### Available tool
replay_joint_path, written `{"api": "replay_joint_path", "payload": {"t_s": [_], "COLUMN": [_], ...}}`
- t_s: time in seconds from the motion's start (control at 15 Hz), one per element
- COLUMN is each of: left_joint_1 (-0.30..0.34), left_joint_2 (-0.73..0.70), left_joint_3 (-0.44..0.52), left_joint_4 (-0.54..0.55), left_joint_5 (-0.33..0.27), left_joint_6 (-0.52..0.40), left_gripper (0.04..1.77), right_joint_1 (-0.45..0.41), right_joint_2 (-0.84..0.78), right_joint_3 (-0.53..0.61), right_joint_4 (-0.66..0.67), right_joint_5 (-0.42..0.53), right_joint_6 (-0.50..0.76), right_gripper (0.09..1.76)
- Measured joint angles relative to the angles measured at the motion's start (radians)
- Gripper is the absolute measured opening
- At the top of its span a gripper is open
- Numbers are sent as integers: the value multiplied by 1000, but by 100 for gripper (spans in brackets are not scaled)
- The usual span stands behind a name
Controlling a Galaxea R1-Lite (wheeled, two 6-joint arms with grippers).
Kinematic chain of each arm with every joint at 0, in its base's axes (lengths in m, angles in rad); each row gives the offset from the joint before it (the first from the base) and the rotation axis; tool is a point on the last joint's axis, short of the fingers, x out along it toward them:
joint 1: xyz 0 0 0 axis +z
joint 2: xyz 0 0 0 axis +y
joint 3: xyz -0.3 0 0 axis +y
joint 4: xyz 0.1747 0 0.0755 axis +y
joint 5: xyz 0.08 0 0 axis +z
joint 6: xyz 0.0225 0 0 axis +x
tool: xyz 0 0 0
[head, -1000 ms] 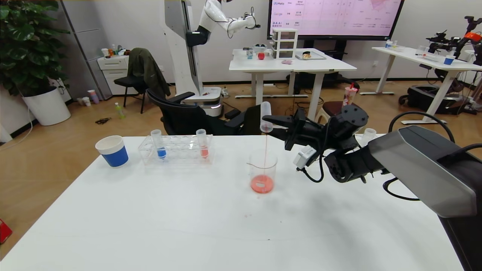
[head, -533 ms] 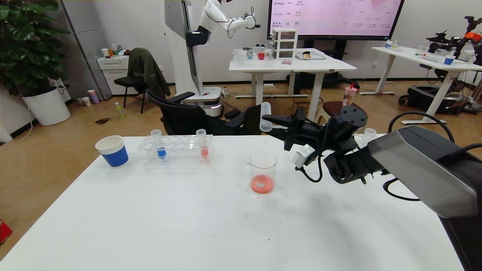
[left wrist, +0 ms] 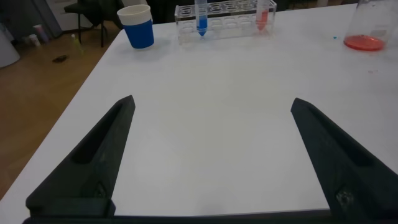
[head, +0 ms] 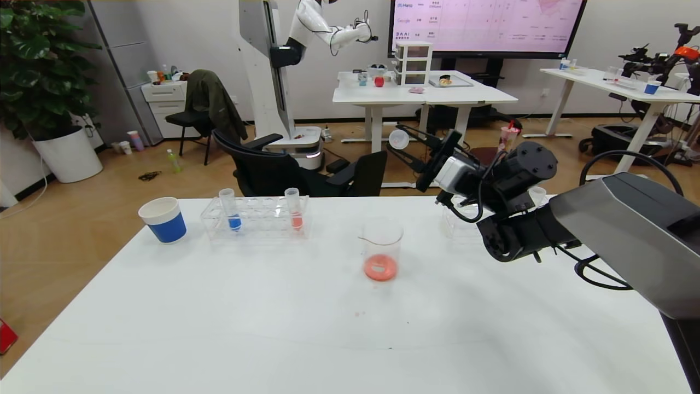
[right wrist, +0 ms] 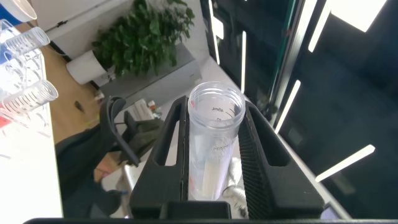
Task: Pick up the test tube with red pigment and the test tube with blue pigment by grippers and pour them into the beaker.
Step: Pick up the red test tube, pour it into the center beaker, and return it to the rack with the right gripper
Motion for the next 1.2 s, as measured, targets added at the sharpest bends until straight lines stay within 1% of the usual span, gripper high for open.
{"api": "replay_joint_path", "payload": {"t_s": [0.13, 0.2, 0.27, 0.4, 0.47, 0.53, 0.6, 0.73, 0.93, 1.07, 1.2], "left_joint_1": [0, 0, 0, 0, 0, 0, 0, 0, 0, 0, 0], "left_joint_2": [0, 0, 0, 0, 0, 0, 0, 0, 0, 0, 0], "left_joint_3": [0, 0, 0, 0, 0, 0, 0, 0, 0, 0, 0], "left_joint_4": [0, 0, 0, 0, 0, 0, 0, 0, 0, 0, 0], "left_joint_5": [0, 0, 0, 0, 0, 0, 0, 0, 0, 0, 0], "left_joint_6": [0, 0, 0, 0, 0, 0, 0, 0, 0, 0, 0], "left_gripper": [175, 175, 175, 175, 175, 175, 175, 175, 175, 175, 175], "right_joint_1": [13, 24, 41, 92, 119, 139, 149, 135, 74, 16, -56], "right_joint_2": [-38, -67, -99, -170, -207, -239, -272, -333, -422, -464, -487], "right_joint_3": [113, 192, 265, 377, 408, 424, 437, 456, 459, 461, 470], "right_joint_4": [-4, -4, -4, -4, 6, 41, 107, 250, 444, 484, 493], "right_joint_5": [-112, -182, -269, -507, -626, -711, -773, -844, -864, -865, -861], "right_joint_6": [57, 107, 166, 303, 384, 447, 479, 525, 646, 691, 703], "right_gripper": [49, 49, 49, 49, 49, 49, 49, 49, 49, 49, 49]}}
